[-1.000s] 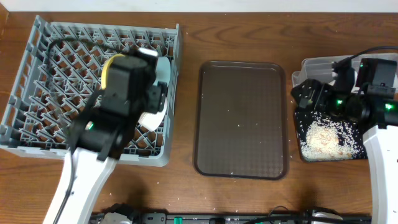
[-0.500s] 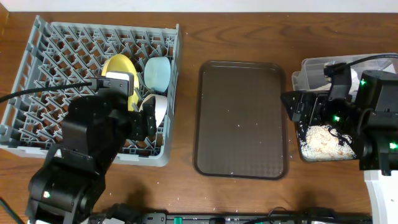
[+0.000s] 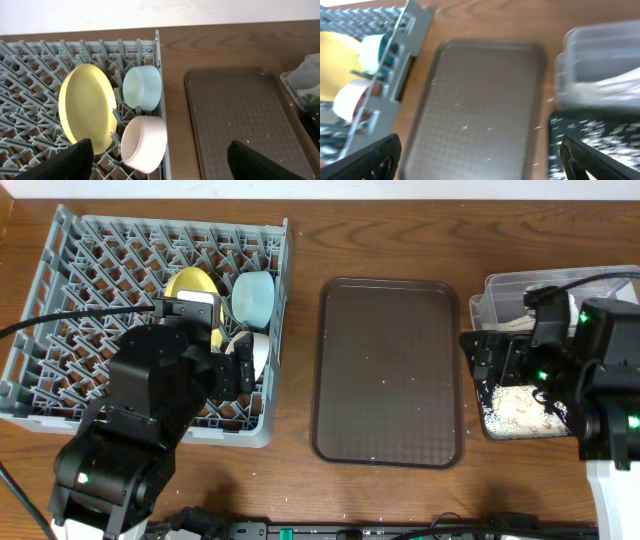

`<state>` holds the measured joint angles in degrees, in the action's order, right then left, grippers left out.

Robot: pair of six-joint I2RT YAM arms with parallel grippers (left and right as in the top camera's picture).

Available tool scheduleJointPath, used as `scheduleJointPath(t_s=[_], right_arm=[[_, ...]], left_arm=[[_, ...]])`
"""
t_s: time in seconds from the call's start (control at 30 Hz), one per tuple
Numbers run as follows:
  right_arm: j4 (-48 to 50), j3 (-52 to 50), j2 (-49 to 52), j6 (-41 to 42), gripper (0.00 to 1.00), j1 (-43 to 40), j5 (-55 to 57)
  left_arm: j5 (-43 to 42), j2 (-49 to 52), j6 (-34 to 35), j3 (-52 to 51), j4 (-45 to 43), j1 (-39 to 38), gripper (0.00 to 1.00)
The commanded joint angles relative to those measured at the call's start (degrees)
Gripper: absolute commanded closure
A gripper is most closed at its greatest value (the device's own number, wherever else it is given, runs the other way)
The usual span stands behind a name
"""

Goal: Sort waste into correct bins and load items into the dishwasher

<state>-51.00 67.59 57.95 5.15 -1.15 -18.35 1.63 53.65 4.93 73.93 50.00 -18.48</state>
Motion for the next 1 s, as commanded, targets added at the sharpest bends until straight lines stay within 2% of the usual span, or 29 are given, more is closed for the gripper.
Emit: scheduleJointPath(t_s=[0.0,0.1,0.2,0.37,0.67,0.93,0.97], right_arm=[[6.03,-4.52,-8.04,-5.68,0.01,0.79,5.49],[17.46,-14.14,-16.72,-9.11,0.01,0.79,5.51],[24.79,-23.45,-24.09,-10.69,0.01,0.79,5.51],[32.24,-38.32,-36.3,-11.06,0.01,0.7,6.67],[38.97,-56.43,-55.89,-11.02,0.01,0.7,6.97],[53.7,-67.49,-57.68,-11.04,0.01,0.74,6.27],[52.41,-67.32,-57.68,-10.95,0.01,0.81,6.12]], left_arm=[[-0.35,0.28,0.74,0.22,0.2,0.09,0.13],[-0.37,0.57,0.74,0.22,0.2,0.09,0.13],[-0.37,0.7,0.74,0.22,0.2,0.09,0.13],[-0.35,0.7,0.74,0.22,0.37,0.09,0.12],[-0.37,0.7,0.76,0.22,0.37,0.09,0.12],[-0.37,0.7,0.74,0.22,0.37,0.09,0.12],[-0.37,0.7,0.74,0.22,0.37,0.09,0.12]])
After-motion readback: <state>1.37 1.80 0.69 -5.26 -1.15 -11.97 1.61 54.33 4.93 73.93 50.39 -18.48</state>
